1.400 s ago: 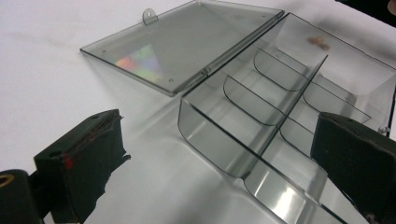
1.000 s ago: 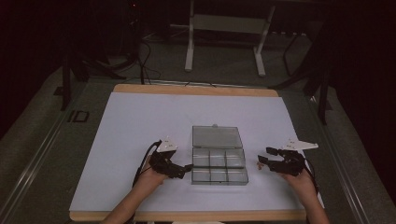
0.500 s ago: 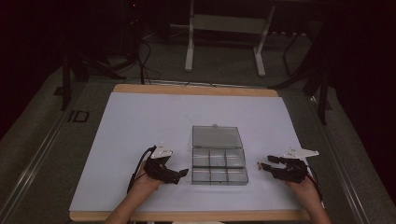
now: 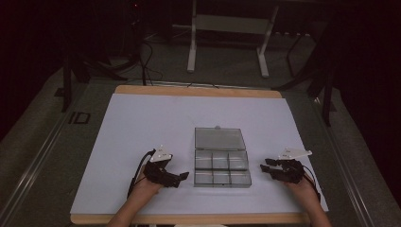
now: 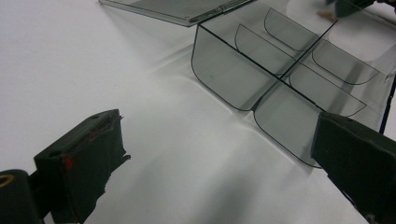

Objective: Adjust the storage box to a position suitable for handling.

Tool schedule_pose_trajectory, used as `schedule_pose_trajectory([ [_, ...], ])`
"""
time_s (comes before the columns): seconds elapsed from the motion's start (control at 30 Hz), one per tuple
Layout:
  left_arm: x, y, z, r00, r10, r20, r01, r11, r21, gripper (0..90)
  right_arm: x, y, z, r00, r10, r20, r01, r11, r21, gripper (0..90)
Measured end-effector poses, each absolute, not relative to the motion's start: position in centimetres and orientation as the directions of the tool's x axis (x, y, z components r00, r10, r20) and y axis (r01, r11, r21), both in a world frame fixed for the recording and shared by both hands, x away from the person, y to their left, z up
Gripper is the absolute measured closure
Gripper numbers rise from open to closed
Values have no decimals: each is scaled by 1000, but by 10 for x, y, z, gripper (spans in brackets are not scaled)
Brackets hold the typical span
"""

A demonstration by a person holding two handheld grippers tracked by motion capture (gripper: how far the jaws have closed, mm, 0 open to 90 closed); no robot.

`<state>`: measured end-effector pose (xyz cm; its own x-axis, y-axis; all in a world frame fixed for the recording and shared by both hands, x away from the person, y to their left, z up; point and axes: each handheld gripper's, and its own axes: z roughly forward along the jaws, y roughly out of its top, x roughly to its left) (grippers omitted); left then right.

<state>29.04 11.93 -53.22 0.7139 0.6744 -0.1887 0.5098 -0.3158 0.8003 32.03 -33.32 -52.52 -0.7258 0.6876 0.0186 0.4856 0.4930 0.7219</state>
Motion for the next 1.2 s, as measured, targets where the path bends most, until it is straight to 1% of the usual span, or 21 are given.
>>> schedule_pose_trajectory([
  [0.1,290,120,-531,713,677,-181,505,-317,803,33,321,-332,-527,-729,684,19,491,504,711,613],
  [0.13,290,121,-531,711,679,-181,505,-315,803,33,322,-331,-529,-731,683,9,496,521,695,622],
  [0.2,290,121,-532,711,679,-182,507,-316,802,33,322,-331,-530,-726,688,6,497,518,696,640],
  [0.3,290,120,-532,712,679,-178,505,-319,802,34,322,-330,-530,-717,697,-11,497,523,693,692],
  [0.4,290,120,-532,713,679,-178,504,-319,802,34,321,-329,-530,-722,692,-25,488,534,690,780],
  [0.47,290,120,-532,714,677,-178,504,-319,803,34,320,-328,-530,-726,687,-34,482,543,688,822],
  [0.5,290,119,-532,714,677,-178,504,-320,802,34,320,-327,-530,-726,687,-34,482,543,687,865],
  [0.53,290,119,-532,715,676,-177,503,-321,803,34,320,-327,-530,-723,690,-36,484,543,686,872],
  [0.9,290,119,-533,714,677,-179,503,-317,804,33,320,-325,-527,-716,697,-36,496,544,677,884],
  [1.2,290,120,-533,711,679,-182,504,-311,806,34,317,-331,-514,-721,693,-25,473,518,712,885],
])
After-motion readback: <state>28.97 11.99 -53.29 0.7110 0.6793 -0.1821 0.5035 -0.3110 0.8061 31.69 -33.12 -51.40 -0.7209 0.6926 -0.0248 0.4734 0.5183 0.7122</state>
